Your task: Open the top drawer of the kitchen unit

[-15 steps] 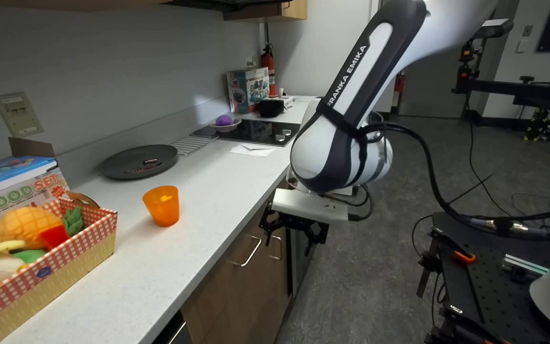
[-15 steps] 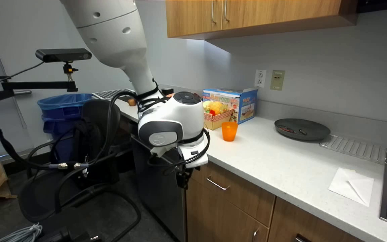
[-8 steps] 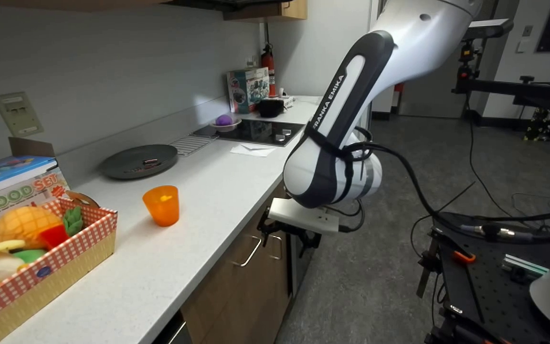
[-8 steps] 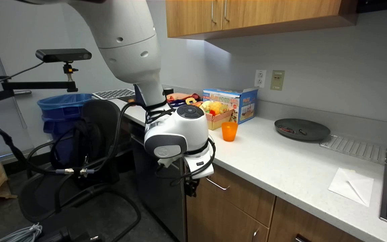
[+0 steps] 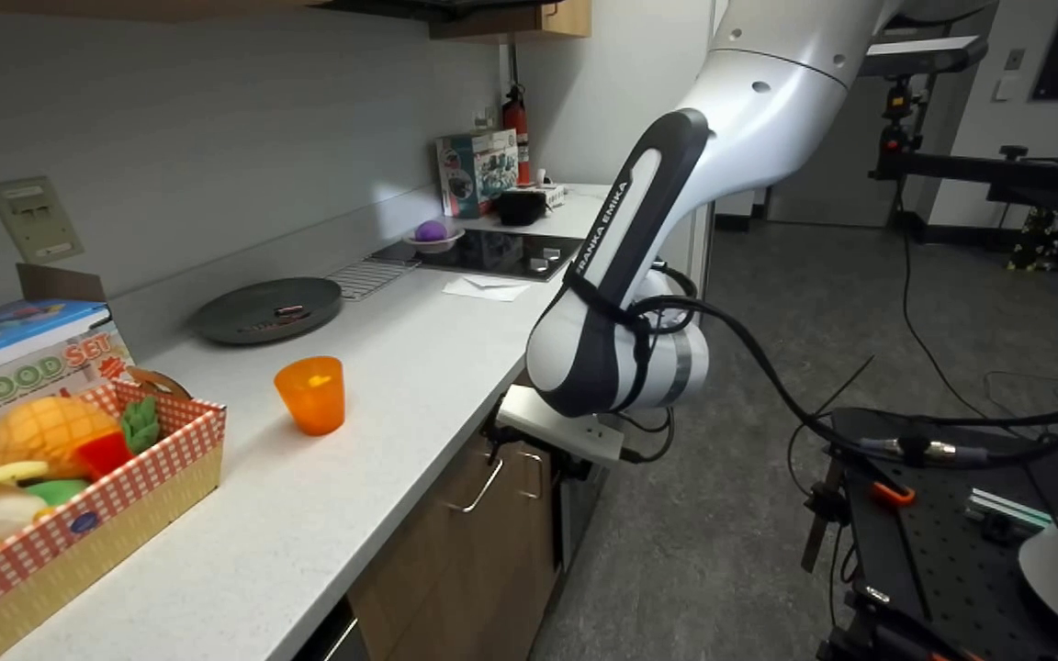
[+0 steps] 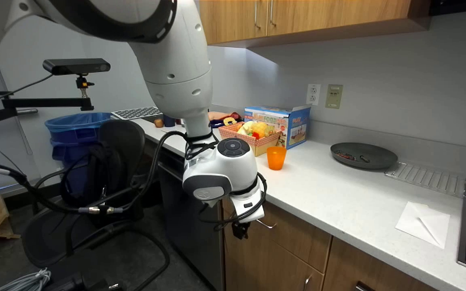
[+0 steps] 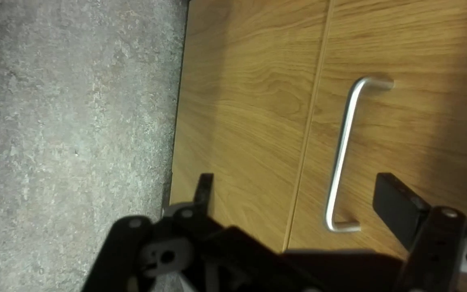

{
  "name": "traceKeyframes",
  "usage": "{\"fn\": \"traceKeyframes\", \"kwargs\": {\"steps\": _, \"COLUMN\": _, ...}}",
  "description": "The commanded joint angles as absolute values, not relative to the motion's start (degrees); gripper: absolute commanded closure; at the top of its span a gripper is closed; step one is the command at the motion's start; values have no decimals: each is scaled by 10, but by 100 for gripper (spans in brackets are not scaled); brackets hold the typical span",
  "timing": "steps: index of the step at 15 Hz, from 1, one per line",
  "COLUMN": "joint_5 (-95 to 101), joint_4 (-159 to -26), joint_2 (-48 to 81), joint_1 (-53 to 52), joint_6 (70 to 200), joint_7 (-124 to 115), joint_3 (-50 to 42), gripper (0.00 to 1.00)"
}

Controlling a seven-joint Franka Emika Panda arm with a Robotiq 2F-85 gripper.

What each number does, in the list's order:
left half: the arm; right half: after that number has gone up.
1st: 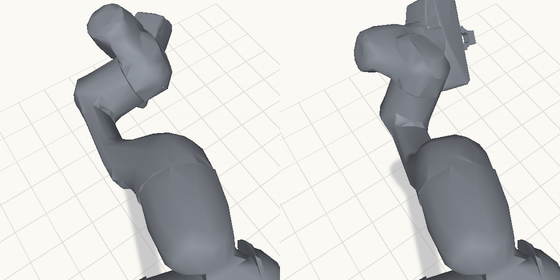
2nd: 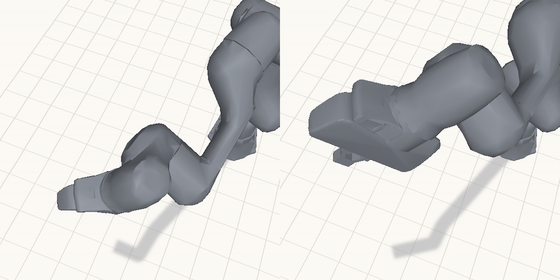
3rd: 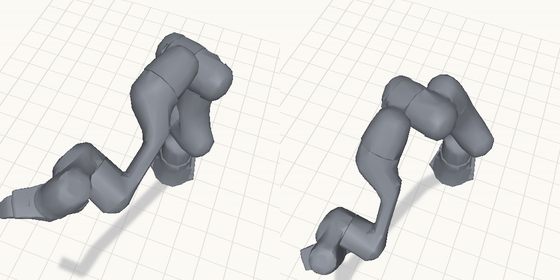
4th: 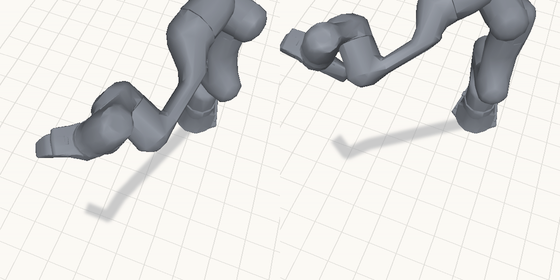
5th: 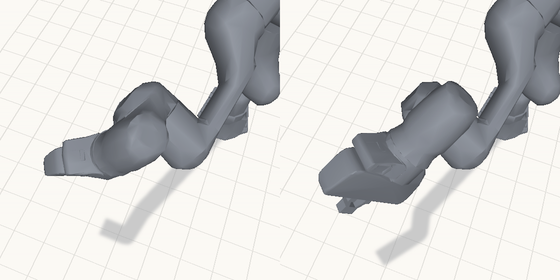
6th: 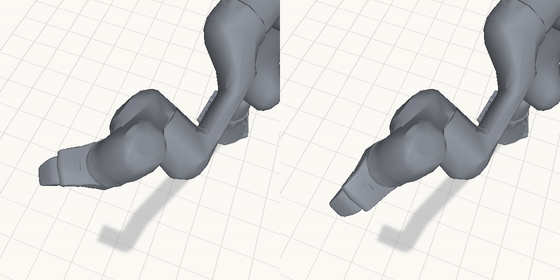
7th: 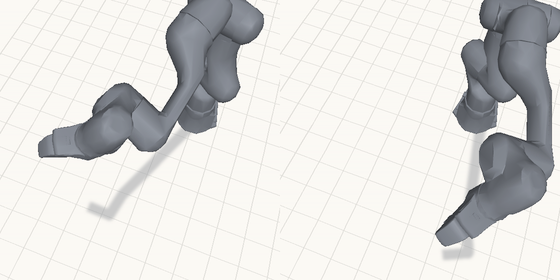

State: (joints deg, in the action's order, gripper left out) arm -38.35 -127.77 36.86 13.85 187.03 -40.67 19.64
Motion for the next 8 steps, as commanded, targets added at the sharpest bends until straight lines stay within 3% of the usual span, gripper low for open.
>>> {"fn": "traceKeyframes", "kwargs": {"steps": 1, "joint_5": -372, "joint_4": -1254, "joint_2": 414, "joint_1": 187, "joint_6": 1911, "joint_7": -394, "joint_3": 242, "gripper": 0}}
{"fn": "traceKeyframes", "kwargs": {"steps": 8, "joint_5": -342, "joint_4": -1249, "joint_2": 463, "joint_1": 228, "joint_6": 1948, "joint_7": -400, "joint_3": 271, "gripper": 0}}
